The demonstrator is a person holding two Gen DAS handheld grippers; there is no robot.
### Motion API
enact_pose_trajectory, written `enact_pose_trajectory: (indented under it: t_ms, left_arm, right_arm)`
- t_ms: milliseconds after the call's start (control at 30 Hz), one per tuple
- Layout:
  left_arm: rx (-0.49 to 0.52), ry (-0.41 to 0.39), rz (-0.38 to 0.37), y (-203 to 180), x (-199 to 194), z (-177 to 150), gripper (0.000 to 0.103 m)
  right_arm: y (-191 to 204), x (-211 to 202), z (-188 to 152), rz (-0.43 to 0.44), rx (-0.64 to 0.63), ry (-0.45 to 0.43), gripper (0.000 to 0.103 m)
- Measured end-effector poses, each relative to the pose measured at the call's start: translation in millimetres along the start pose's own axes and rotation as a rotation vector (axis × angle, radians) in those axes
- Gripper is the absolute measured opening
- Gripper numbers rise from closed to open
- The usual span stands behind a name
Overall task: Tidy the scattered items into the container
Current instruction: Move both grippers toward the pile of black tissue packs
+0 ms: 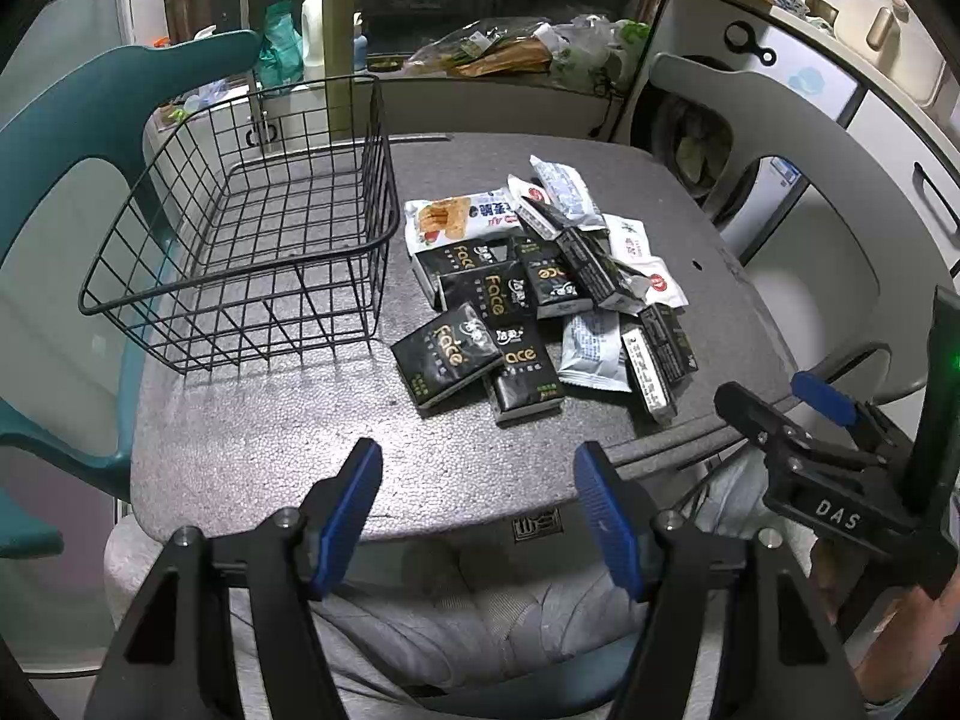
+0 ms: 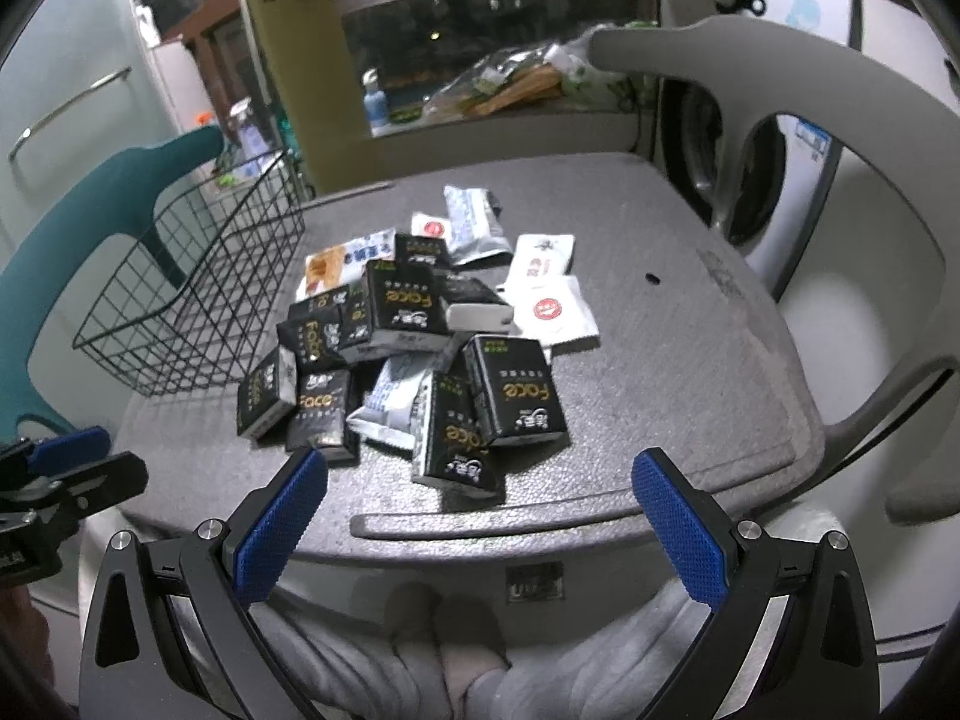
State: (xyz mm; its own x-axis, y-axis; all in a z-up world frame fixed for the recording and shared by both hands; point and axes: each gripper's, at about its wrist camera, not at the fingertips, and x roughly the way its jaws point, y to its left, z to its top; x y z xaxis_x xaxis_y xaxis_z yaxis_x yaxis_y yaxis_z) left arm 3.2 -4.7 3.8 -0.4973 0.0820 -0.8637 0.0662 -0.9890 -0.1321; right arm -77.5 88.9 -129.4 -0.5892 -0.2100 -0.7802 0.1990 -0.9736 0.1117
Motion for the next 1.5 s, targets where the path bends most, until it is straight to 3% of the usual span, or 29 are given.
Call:
enact_pose_trajectory:
  t_ms: [167,233,333,433,633,800,933,1067,1167,1267,1333,1400,1500]
  left_arm:
    - [-0.006,0.0,0.005,0.7,2.1,-0.4,0.071]
    - [-0.006,0.0,0.008,1.2,2.5,-0.1,0.071]
    - [-0.012,-0.001,0.024,2.9,3.0,0.7,0.071]
    - [-0.016,-0.002,0.061,5.5,5.8,3.0,0.071]
    - [-0.018,0.04,0.104,9.3,21.0,7.1,0.071]
    - [-0.043,0.069,0.053,14.4,33.4,4.6,0.071]
    - [-0.098,0.1,-0.012,24.6,42.5,1.4,0.071]
    - [-0.087,0.103,0.048,25.3,46.0,1.5,0.071]
    - [-0.096,0.115,0.028,28.9,49.9,2.1,0.071]
    - [-0.119,0.133,0.007,34.7,55.0,4.8,0.071]
    - [-0.121,0.137,0.013,36.9,58.3,7.5,0.071]
    - [-0.127,0.14,0.007,39.5,63.5,10.5,0.071]
    - [-0.144,0.155,-0.007,43.3,70.7,12.7,0.071]
  right_arm:
    - [13.8,-2.9,2.3,-0.031,-0.063,-0.013,0.102]
    - [11.8,0.6,3.1,-0.054,-0.042,0.009,0.102]
    - [-1.8,7.2,4.2,-0.004,0.03,0.047,0.102]
    - [-13.4,8.8,7.3,-0.012,0.074,0.049,0.102]
    - [-13.7,19.7,14.6,-0.032,0.009,0.099,0.102]
    - [-9.3,34.3,8.6,-0.018,-0.031,0.154,0.102]
    - [-13.1,42.7,5.3,0.062,-0.005,0.194,0.102]
    - [-12.8,43.1,6.1,0.106,-0.009,0.19,0.102]
    - [-11.8,53.6,4.1,0.158,-0.002,0.227,0.102]
    - [-13.4,59.0,4.8,0.133,-0.015,0.22,0.102]
    - [-16.2,62.1,7.8,0.121,-0.02,0.214,0.093]
    - [-20.2,66.0,13.2,0.121,-0.029,0.21,0.071]
    - [-28.2,74.9,20.6,0.103,-0.027,0.205,0.068]
